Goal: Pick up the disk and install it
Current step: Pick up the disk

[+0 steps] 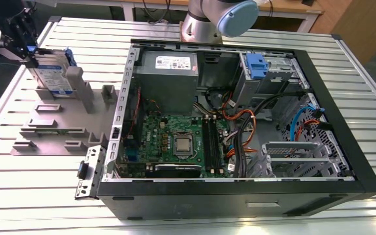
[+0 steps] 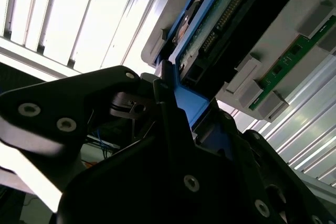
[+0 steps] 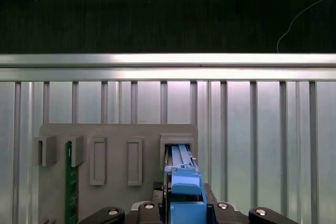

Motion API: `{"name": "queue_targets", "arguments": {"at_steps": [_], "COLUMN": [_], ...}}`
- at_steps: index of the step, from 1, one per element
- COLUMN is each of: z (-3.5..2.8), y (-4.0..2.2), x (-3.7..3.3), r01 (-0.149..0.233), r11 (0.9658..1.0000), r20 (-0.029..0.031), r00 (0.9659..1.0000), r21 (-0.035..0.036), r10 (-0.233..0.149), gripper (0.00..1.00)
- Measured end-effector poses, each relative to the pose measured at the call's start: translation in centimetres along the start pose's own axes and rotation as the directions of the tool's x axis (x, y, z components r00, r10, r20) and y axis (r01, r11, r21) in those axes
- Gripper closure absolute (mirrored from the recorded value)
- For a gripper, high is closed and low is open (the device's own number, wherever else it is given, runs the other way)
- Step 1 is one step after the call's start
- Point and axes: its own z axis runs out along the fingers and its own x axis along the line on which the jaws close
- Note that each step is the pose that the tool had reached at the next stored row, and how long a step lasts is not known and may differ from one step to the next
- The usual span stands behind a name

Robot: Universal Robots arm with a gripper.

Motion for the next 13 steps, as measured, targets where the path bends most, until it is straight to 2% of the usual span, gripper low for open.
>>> {"name": "queue_targets", "arguments": {"at_steps": [6, 13], "z": [-0.07, -0.64], "y": [0.00, 0.00], "x": [0.00, 0.00], "r01": [0.000, 0.000], "r11": [1.0000, 1.0000], "r20": [0.0001, 0.0000], "r00": [1.0000, 1.0000], "r21": [0.0003, 0.0001], "r10": [0.000, 0.000], "gripper": [0.64, 0.64]}}
